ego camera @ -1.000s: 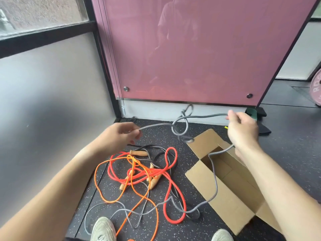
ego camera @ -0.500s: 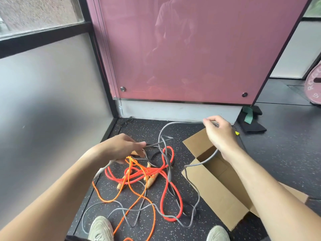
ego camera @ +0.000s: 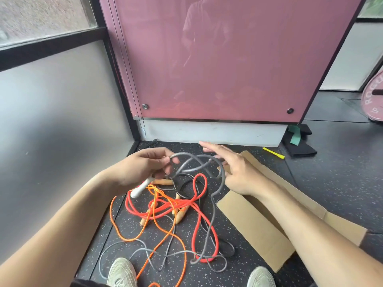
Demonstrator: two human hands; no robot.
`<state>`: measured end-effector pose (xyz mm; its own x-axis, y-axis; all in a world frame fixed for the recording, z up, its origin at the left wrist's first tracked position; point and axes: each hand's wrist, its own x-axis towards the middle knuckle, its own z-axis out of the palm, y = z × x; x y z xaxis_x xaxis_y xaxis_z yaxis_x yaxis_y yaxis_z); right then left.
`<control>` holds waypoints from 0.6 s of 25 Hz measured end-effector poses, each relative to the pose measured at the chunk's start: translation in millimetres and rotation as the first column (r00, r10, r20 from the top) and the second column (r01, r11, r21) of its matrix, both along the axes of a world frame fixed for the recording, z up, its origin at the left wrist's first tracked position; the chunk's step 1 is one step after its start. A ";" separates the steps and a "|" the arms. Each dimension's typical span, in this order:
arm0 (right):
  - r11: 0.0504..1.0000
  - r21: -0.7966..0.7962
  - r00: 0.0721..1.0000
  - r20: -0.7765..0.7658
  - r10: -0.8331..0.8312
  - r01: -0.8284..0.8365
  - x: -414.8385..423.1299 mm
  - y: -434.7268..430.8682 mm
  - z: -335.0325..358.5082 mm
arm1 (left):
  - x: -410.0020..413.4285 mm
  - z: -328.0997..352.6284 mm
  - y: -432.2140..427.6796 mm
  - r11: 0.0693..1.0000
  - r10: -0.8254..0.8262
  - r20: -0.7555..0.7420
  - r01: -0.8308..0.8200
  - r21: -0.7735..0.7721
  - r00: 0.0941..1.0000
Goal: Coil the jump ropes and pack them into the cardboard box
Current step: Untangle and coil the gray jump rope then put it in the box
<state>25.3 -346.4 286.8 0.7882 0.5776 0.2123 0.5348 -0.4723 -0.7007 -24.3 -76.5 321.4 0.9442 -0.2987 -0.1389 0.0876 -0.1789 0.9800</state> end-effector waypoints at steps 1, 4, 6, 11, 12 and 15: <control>0.991 0.130 0.996 -0.089 -0.002 0.013 -2.4 4.7 1.7 | 1.3 0.8 -1.4 0.996 0.068 -0.033 -0.069 -0.052 0.997; 0.896 0.427 0.939 -0.343 0.033 0.125 -6.9 16.6 12.0 | 3.1 -0.1 -7.1 0.974 0.226 -0.030 -0.226 -0.009 0.974; 0.926 0.367 0.962 -0.273 0.019 0.086 -9.5 19.4 13.8 | 1.9 -3.0 -11.2 0.961 0.251 0.081 -0.259 0.097 0.964; 0.971 0.180 0.970 0.160 -0.186 0.156 -5.0 21.4 3.4 | 3.1 -5.4 -18.9 0.959 0.206 0.141 -0.228 0.168 0.968; 0.965 0.158 0.930 0.272 -0.248 0.211 -0.7 20.5 2.8 | 4.4 -5.3 -18.9 0.956 0.194 0.165 -0.224 0.189 0.967; 0.866 0.230 0.805 0.322 -0.499 0.444 13.8 10.5 3.0 | 6.2 0.6 -14.3 0.960 0.171 0.250 -0.219 0.175 0.953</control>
<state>39.1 -335.9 289.8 0.8073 0.0981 0.5820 0.4964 -0.6463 -0.5796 -18.1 -90.8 322.0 0.9942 -0.0943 0.0518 -0.0836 -0.3740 0.9237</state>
